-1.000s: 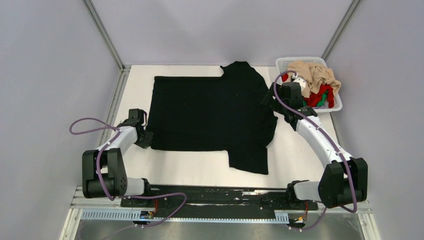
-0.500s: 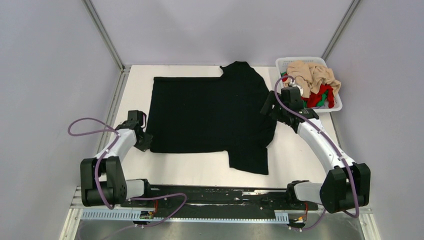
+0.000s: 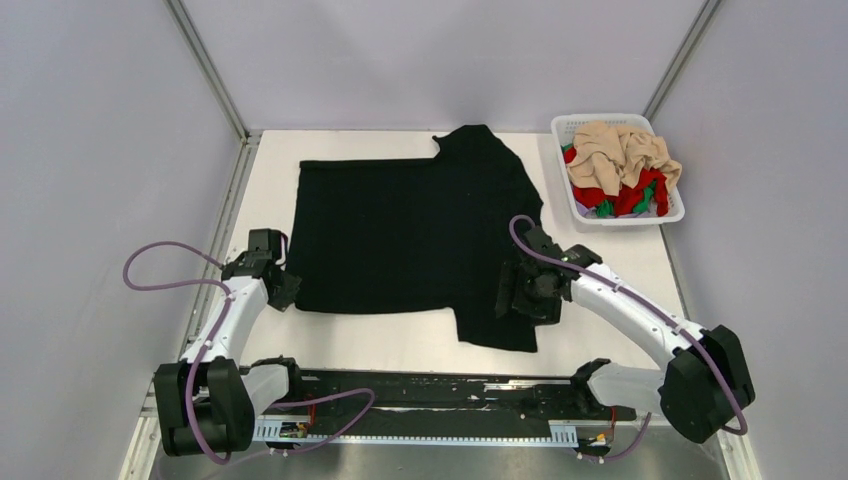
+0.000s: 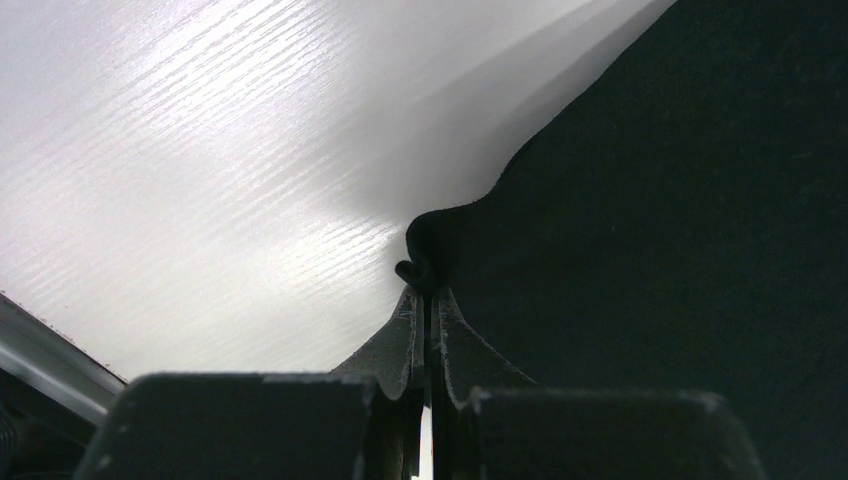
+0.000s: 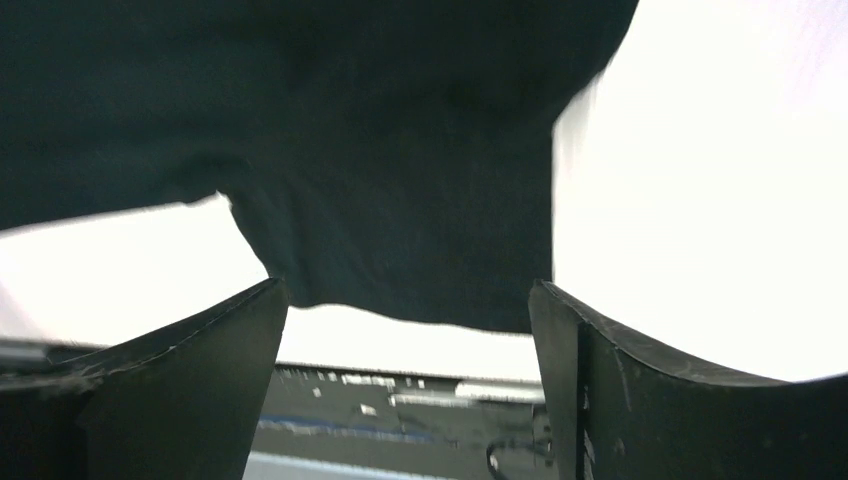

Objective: Fold and stack the t-shirts
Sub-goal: Grab the side of the flattened tshirt closest away from the robot with both arms

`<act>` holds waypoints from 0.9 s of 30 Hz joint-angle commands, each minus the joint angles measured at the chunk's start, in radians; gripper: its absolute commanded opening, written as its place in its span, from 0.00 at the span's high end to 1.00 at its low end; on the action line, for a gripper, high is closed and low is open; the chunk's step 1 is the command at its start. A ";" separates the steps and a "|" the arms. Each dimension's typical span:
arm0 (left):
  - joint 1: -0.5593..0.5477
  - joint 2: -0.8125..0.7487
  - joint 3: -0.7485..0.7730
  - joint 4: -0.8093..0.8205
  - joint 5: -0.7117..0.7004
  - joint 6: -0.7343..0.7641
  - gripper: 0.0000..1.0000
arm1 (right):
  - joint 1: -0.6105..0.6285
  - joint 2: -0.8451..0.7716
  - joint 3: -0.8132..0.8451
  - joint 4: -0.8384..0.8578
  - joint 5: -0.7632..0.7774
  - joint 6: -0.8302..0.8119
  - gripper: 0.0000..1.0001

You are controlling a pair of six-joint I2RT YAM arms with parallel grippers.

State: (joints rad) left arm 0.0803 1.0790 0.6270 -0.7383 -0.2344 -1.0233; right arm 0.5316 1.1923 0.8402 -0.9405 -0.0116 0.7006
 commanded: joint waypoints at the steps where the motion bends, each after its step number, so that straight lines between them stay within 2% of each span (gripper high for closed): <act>1: 0.004 -0.011 -0.009 0.001 0.002 0.015 1.00 | 0.064 0.048 -0.055 -0.017 -0.066 0.094 0.26; 3: 0.004 -0.013 -0.013 0.007 0.007 0.016 1.00 | 0.080 0.080 -0.072 0.012 -0.054 0.102 0.35; 7: 0.005 -0.015 -0.018 0.015 0.017 0.020 1.00 | 0.083 0.125 -0.117 0.086 -0.030 0.116 0.46; 14: 0.004 -0.025 -0.022 0.013 0.018 0.026 1.00 | 0.083 0.204 -0.180 0.118 -0.018 0.151 0.54; 16: 0.004 -0.031 -0.025 0.011 0.018 0.026 1.00 | 0.084 0.201 -0.198 0.117 -0.042 0.164 0.64; 19: 0.004 -0.039 -0.024 0.006 0.017 0.025 1.00 | 0.101 0.165 -0.217 0.080 -0.062 0.196 0.87; 22: 0.004 -0.050 -0.028 -0.003 0.003 0.024 1.00 | 0.131 0.101 -0.223 0.019 -0.083 0.242 1.00; 27: 0.004 -0.068 -0.023 -0.056 -0.007 0.017 1.00 | 0.186 0.003 -0.215 -0.037 -0.211 0.312 1.00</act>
State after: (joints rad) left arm 0.0803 1.0424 0.6037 -0.7464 -0.2127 -1.0046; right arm 0.6800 1.2694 0.6239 -0.9123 -0.1059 0.9245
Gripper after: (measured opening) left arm 0.009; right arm 0.009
